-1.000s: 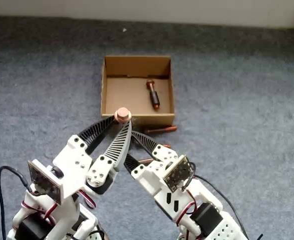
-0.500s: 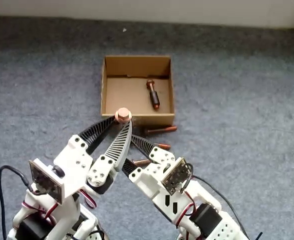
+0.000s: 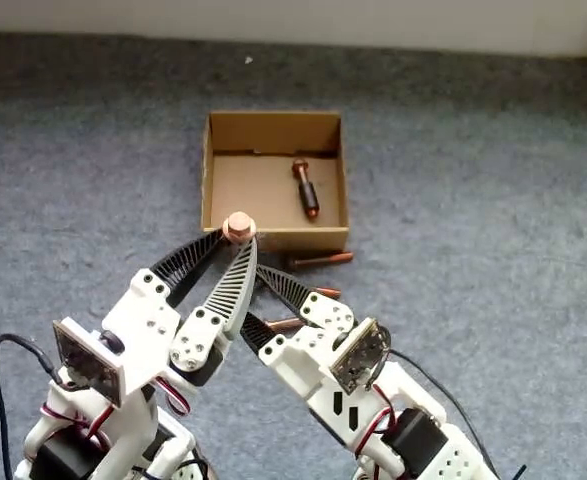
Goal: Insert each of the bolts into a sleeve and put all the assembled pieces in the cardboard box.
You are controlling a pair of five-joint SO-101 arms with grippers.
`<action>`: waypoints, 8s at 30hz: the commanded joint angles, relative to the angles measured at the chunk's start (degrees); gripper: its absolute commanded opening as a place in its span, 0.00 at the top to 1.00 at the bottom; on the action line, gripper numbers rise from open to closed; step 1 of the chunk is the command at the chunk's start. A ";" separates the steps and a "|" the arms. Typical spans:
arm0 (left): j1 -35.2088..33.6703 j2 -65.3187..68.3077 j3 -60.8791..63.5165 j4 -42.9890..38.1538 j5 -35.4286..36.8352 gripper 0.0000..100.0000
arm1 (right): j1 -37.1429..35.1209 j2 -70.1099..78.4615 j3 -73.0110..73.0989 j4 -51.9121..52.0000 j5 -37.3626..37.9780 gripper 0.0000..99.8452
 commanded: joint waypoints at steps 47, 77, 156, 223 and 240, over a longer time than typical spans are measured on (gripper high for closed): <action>-11.21 -1.71 -5.23 22.59 -5.01 0.76 | 4.53 -0.92 -4.70 -1.36 -6.51 1.00; -47.87 -1.71 20.79 17.58 -5.10 0.99 | 22.46 29.41 -19.03 5.41 -6.77 1.00; -50.68 -1.71 30.99 6.68 -9.85 0.99 | 14.11 83.91 -68.53 39.78 -22.33 0.90; -50.59 -1.71 31.78 6.42 -9.93 0.99 | 7.52 123.30 -88.57 61.58 -38.59 1.00; -50.51 -1.71 31.69 6.59 -9.93 0.99 | 20.35 76.53 -68.35 66.95 -23.74 1.00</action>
